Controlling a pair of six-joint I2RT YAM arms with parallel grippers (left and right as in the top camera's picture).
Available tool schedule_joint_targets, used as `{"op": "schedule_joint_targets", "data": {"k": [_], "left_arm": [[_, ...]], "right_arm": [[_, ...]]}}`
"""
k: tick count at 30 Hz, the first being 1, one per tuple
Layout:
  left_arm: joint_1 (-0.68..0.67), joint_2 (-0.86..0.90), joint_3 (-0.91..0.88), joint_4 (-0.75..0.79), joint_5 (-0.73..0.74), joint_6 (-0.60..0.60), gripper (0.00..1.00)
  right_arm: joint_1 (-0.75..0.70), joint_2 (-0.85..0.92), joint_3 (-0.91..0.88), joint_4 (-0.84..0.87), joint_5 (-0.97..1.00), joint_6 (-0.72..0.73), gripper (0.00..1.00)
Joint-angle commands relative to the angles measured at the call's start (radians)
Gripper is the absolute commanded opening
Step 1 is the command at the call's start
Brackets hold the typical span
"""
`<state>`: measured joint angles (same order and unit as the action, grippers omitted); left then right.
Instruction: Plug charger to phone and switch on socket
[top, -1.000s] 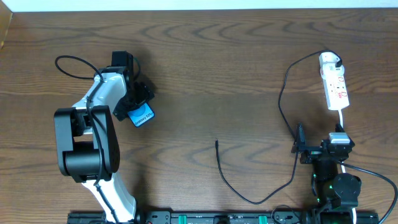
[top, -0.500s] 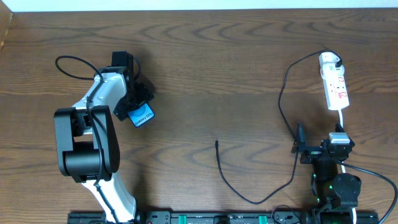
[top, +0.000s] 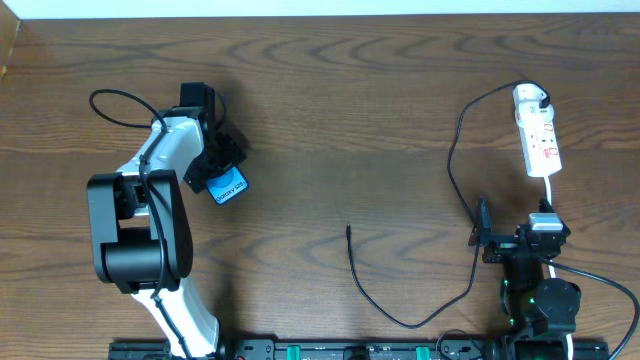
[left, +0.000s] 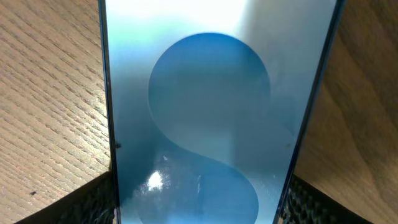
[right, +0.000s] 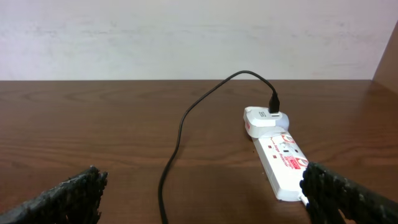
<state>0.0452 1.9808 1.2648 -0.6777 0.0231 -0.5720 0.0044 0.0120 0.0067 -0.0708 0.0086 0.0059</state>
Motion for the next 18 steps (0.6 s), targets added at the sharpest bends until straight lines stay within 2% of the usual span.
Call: {"op": "schedule_joint_targets", "data": {"k": [1, 5, 10, 18], "left_arm": [[0.003, 0.07, -0.036, -0.013, 0.018, 0.002, 0.79], [0.003, 0.07, -0.036, -0.013, 0.018, 0.002, 0.77], [0.003, 0.07, -0.036, -0.01, 0.018, 0.006, 0.68], [0.004, 0.07, -0.036, -0.014, 0.019, 0.029, 0.36]], "right_arm": [[0.007, -0.006, -0.001, -0.004, 0.008, -0.014, 0.99], [0.007, -0.006, -0.001, -0.004, 0.008, -0.014, 0.99], [0.007, -0.006, -0.001, -0.004, 0.008, -0.014, 0.99], [0.007, -0.006, -0.001, -0.004, 0.008, -0.014, 0.99]]}}
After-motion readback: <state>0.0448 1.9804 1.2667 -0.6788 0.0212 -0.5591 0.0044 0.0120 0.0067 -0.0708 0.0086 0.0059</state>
